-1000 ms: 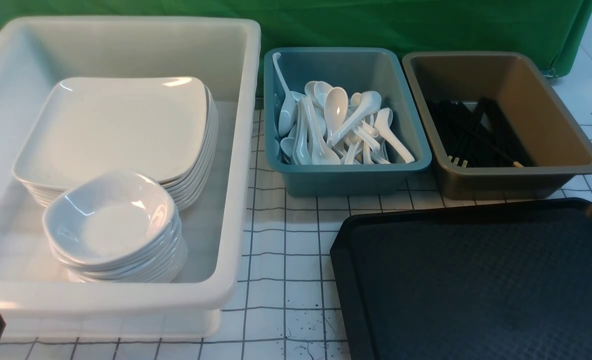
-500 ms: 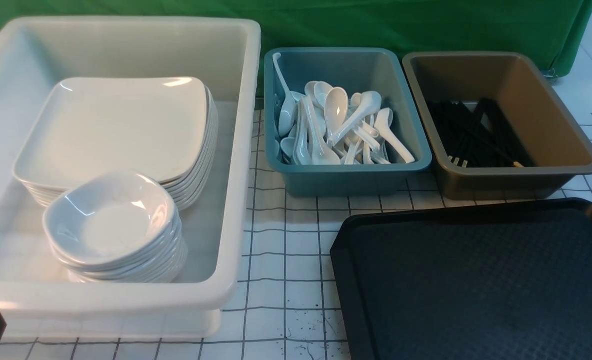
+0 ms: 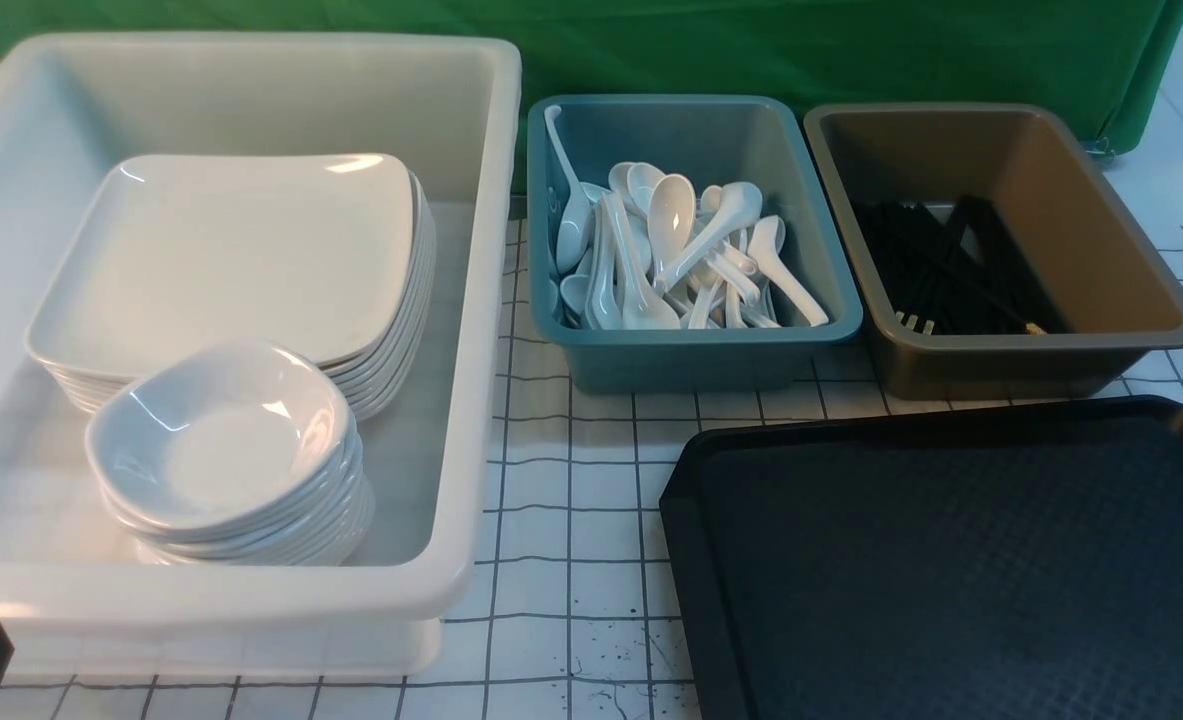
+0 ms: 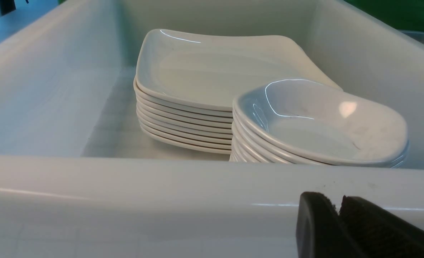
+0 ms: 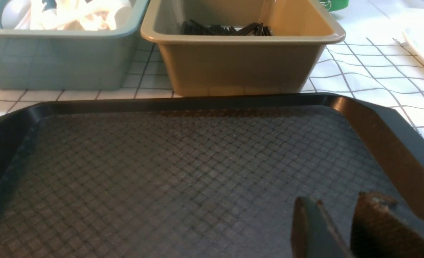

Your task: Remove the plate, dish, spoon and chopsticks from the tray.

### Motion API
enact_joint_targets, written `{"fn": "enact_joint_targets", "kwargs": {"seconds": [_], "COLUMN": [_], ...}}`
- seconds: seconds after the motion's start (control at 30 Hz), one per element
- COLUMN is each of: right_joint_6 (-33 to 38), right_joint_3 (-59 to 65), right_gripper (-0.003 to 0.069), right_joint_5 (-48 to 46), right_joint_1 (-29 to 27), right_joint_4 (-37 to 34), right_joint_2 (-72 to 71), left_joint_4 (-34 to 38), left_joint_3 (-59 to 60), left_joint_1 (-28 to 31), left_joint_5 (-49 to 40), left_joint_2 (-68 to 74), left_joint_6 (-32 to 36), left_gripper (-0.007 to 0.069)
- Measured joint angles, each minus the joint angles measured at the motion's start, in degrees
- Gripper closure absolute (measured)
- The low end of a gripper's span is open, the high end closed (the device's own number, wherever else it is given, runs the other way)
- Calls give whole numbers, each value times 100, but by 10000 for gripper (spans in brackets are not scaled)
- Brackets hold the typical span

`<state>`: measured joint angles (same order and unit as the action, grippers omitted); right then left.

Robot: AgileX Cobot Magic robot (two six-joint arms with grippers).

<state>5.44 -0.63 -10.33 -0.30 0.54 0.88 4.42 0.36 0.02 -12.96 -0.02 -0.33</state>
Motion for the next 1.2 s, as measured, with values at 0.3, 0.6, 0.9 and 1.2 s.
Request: {"fn": "enact_joint_targets", "kwargs": {"seconds": [0.3, 0.6, 0.9, 1.2], "right_joint_6": [0, 0, 0, 0], "right_joint_3": [0, 0, 0, 0], "right_gripper": [419, 419, 419, 419], "right_joint_5": [0, 0, 0, 0], "right_joint_1": [0, 0, 0, 0], "right_joint_4": [0, 0, -1, -1], "right_joint_2": [0, 0, 0, 0], "left_joint_4": [0, 0, 0, 0], "left_joint_3": [0, 0, 0, 0], "left_joint_1": [0, 0, 0, 0], "left_joint_5": [0, 0, 0, 0], "left_joint_2": [0, 0, 0, 0], "left_joint_6": [0, 33, 33, 33], "left_gripper": [515, 508, 498, 491]}}
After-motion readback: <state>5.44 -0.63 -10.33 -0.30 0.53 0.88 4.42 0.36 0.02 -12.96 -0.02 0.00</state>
